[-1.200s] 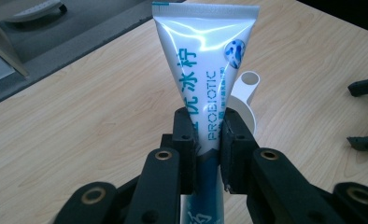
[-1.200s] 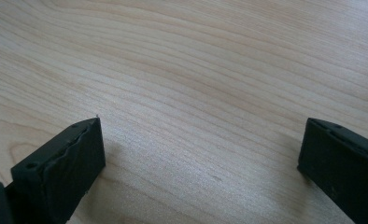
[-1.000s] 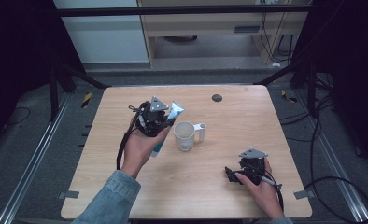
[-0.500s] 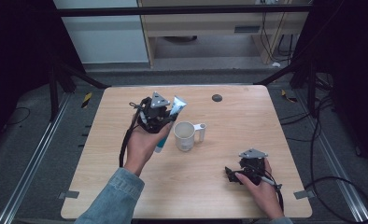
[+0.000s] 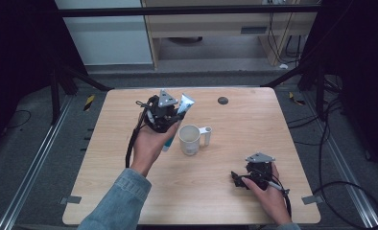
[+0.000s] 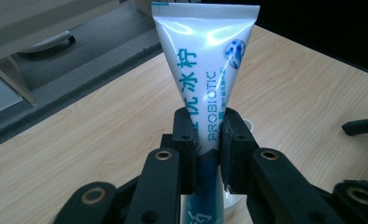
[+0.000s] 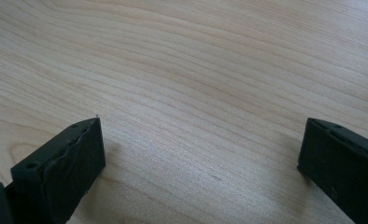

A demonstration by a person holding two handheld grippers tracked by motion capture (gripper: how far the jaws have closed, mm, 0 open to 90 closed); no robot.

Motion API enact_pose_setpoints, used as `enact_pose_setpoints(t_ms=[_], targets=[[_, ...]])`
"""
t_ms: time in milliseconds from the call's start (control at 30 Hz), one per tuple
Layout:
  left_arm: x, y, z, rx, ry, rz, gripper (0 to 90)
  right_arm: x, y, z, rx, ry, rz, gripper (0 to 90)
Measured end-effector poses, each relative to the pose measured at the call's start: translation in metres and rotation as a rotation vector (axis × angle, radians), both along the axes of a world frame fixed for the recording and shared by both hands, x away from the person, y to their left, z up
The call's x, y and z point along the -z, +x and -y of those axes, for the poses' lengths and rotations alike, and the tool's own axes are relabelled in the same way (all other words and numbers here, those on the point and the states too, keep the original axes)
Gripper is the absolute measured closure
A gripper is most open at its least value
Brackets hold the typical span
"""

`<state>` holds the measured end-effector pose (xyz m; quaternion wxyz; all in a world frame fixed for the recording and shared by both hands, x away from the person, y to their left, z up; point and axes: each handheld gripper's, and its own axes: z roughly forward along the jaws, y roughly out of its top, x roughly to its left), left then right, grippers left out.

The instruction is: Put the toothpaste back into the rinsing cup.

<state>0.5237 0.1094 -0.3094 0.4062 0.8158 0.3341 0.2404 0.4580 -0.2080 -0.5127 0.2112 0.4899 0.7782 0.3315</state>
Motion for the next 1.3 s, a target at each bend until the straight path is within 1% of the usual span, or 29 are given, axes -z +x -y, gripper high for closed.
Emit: enact_pose_setpoints(t_ms=[167,233,267,400,633,733,767,900,967,1033,1067,1100,1233,1300], targets=[[0.0,0.003,-0.003,-0.019,-0.015,0.014,78.0,0.0,0.0,0.0,-0.001,0.0,0.0,0.6],[0.0,0.005,-0.003,-0.026,-0.008,0.01,78.0,0.0,0.0,0.0,0.0,0.0,0.0,0.6],[0.001,0.006,-0.003,-0.027,-0.02,0.012,78.0,0.0,0.0,0.0,-0.001,0.0,0.0,0.6],[0.001,0.006,-0.003,-0.023,-0.017,0.019,77.9,0.0,0.0,0.0,-0.001,0.0,0.0,0.6],[0.0,0.008,-0.002,-0.022,-0.042,0.04,77.9,0.0,0.0,0.0,-0.001,0.0,0.0,0.6],[0.0,0.008,-0.001,-0.018,-0.046,0.042,77.9,0.0,0.0,0.0,0.0,0.0,0.0,0.6],[0.0,0.008,-0.001,-0.017,-0.04,0.044,77.9,0.0,0.0,0.0,-0.001,0.0,0.0,0.6],[0.001,0.008,0.001,-0.017,-0.053,0.057,78.0,0.0,0.0,0.0,-0.001,0.0,0.0,0.7],[0.001,0.008,0.002,-0.015,-0.051,0.058,78.0,0.0,0.0,0.0,0.0,0.0,0.0,0.6],[0.001,0.009,0.003,-0.019,-0.063,0.07,78.0,0.0,0.0,0.0,-0.001,0.0,0.0,0.7],[0.001,0.009,0.003,-0.019,-0.063,0.07,78.0,0.0,0.0,0.0,-0.001,0.0,0.0,0.7],[0.0,0.01,0.004,-0.021,-0.074,0.075,78.0,0.0,0.0,0.0,-0.001,0.001,0.0,0.7],[-0.001,0.011,0.005,-0.026,-0.089,0.089,78.0,0.0,0.0,0.0,-0.001,0.0,0.0,0.7],[0.0,0.012,0.006,-0.042,-0.094,0.093,78.0,0.0,0.0,0.0,-0.001,0.0,0.0,0.7]])
